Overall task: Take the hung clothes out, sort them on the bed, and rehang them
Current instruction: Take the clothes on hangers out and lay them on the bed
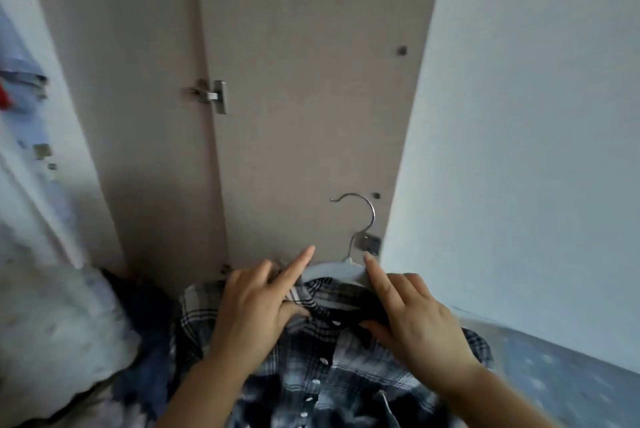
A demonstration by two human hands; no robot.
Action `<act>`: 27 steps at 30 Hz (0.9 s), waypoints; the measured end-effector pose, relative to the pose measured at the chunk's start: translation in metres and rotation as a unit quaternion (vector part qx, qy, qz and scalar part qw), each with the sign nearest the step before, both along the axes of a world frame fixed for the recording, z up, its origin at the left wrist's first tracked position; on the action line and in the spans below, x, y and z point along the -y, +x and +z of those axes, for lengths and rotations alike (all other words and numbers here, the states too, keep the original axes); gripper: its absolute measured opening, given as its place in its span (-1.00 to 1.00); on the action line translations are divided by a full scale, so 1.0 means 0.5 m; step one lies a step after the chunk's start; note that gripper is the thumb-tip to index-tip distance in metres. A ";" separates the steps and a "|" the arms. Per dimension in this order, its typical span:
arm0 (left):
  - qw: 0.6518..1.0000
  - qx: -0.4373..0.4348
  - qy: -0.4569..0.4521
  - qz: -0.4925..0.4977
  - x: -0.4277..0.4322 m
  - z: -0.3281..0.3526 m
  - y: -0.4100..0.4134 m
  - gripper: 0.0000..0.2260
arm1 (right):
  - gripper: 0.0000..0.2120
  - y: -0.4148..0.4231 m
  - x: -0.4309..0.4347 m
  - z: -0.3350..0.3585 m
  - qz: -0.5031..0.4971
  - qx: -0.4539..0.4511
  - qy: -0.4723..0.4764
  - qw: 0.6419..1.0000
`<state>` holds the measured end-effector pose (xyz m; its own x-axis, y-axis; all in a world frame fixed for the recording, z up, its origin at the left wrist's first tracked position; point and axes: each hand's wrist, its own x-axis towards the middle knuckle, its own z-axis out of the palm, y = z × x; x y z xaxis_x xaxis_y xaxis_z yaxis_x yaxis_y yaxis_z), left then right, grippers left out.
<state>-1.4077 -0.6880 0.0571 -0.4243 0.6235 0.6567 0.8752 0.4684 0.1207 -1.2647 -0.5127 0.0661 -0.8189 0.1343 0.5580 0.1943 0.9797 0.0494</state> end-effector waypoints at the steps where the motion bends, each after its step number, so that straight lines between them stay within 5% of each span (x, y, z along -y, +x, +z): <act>1: 1.000 0.004 -0.005 -0.027 -0.038 -0.004 0.034 -0.03 | -0.04 0.052 -0.023 -0.003 -0.029 0.005 0.000 1.000; 8: 0.969 0.004 -0.010 -0.245 -0.301 -0.022 0.363 -0.04 | 0.02 0.493 -0.146 -0.026 -0.233 0.023 -0.003 0.972; 14: 0.911 0.012 -0.026 -0.411 -0.482 -0.039 0.751 -0.05 | -0.03 0.921 -0.167 -0.039 -0.420 0.039 0.018 0.906; 20: 0.827 -0.013 -0.031 -0.562 -0.574 -0.058 1.138 -0.05 | -0.03 1.290 -0.094 -0.055 -0.575 0.015 0.010 0.818; 27: 0.689 0.011 -0.027 -0.724 -0.607 -0.082 1.522 -0.09 | -0.02 1.583 0.039 -0.069 -0.729 0.008 0.007 0.684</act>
<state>-0.6466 -0.3845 0.0160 0.6593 0.4260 0.6196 0.4274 -0.8903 0.1574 -0.4729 -0.5322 0.0314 0.1753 0.8095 0.5604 0.9639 -0.2569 0.0696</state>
